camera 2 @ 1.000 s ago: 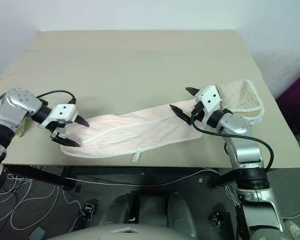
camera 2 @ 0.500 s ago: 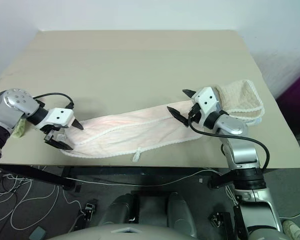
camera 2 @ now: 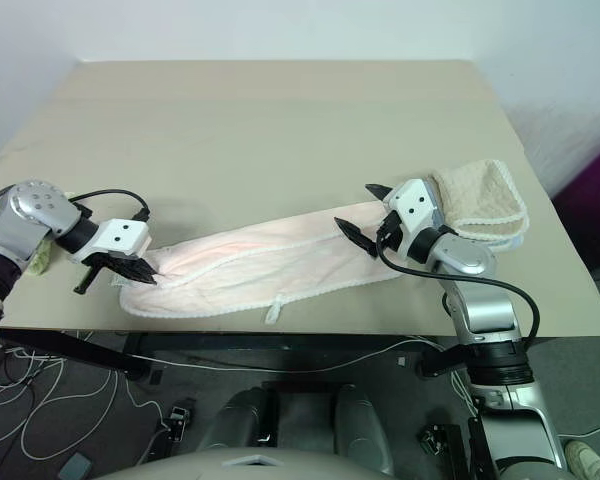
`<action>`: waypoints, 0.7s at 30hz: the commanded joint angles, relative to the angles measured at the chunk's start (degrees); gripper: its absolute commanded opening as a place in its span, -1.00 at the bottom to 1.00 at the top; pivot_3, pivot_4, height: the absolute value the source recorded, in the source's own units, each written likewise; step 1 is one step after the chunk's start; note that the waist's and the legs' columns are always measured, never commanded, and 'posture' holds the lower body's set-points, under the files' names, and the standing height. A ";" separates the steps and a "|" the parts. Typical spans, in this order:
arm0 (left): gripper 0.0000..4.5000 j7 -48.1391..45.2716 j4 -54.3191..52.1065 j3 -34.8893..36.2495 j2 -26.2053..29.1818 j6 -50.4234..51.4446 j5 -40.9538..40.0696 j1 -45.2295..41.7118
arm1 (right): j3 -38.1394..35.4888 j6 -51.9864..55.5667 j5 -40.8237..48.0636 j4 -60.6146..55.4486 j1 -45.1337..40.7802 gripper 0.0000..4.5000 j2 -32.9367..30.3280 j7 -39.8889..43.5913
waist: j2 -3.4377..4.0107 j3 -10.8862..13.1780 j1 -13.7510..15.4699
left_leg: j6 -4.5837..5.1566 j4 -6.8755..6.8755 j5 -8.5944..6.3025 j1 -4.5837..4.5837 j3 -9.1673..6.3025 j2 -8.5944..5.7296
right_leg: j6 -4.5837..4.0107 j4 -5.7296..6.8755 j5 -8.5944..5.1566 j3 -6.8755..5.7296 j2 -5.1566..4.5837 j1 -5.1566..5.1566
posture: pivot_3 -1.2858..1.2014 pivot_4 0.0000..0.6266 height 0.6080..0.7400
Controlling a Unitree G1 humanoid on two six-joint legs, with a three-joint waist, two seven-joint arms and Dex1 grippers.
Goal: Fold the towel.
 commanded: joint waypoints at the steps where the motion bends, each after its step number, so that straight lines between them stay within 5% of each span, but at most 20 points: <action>1: -0.98 -0.32 -0.78 1.46 0.33 0.60 -1.34 0.58 | -0.72 -0.31 0.62 -2.20 -0.67 1.00 -0.32 0.13 | 0.00 0.00 0.02 | 0.00 0.00 0.00 0.00 0.00 0.00 | 0.00 0.00 0.00 0.00 0.00 0.00 | 0.03 -0.52 1.00; 10: -0.98 -0.32 -2.51 3.74 1.19 3.16 -4.37 1.43 | -0.67 -0.70 -0.43 -2.34 -0.13 1.00 -1.66 0.79 | 0.00 0.00 0.13 | 0.00 0.02 0.00 0.00 0.00 0.00 | 0.00 0.00 0.00 0.00 -0.01 0.01 | 0.03 -0.52 1.00; 21: -0.98 -0.32 -3.52 10.60 2.30 9.70 -9.59 3.48 | -0.43 -10.05 -6.57 5.17 -1.87 1.00 -10.53 4.78 | 0.00 0.00 -0.03 | 0.00 0.03 0.00 0.00 0.01 0.00 | 0.00 0.00 0.00 -0.01 0.00 0.01 | 0.03 -0.52 1.00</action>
